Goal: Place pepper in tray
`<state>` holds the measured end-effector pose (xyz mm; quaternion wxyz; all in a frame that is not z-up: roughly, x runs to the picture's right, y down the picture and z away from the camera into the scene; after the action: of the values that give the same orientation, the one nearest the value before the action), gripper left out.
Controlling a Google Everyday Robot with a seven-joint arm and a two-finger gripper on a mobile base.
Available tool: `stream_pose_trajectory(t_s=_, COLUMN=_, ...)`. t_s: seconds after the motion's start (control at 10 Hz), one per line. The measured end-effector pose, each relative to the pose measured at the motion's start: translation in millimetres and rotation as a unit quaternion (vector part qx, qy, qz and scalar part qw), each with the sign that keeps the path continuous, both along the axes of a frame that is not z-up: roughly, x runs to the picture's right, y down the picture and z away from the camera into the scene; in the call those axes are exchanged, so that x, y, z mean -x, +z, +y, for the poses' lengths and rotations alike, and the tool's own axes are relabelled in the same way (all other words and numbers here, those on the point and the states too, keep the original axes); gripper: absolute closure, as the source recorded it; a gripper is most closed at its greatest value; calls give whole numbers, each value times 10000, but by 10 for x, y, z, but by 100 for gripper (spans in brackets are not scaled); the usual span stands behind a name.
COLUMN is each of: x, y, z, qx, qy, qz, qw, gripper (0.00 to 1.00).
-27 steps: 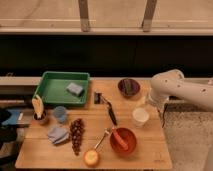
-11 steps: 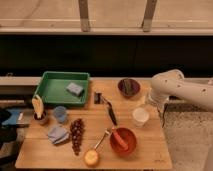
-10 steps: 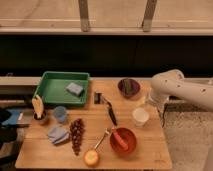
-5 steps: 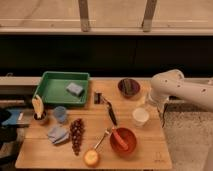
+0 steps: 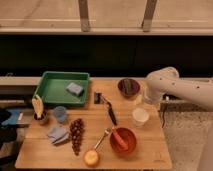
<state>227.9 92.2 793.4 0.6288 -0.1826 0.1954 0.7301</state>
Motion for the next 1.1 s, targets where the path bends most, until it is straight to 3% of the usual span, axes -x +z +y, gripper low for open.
stream_pose_trajectory(t_s=0.2, x=310, y=1, z=-137, qx=-78, qy=-243, qz=-161, qw=9995, gripper=20)
stream_pose_trajectory(t_s=0.5, x=598, y=-112, z=-167, qx=-132, qy=-685, qz=-503, qw=9963, gripper=20)
stream_pose_trajectory(t_s=0.8, x=1010, y=-334, z=-7, qx=-66, qy=-1209, qz=-1125, qw=9862, gripper=20)
stream_pose_trajectory(t_s=1.1, x=1342, y=-535, z=346, qx=251, qy=-1611, qz=-1697, qw=9719, gripper=20)
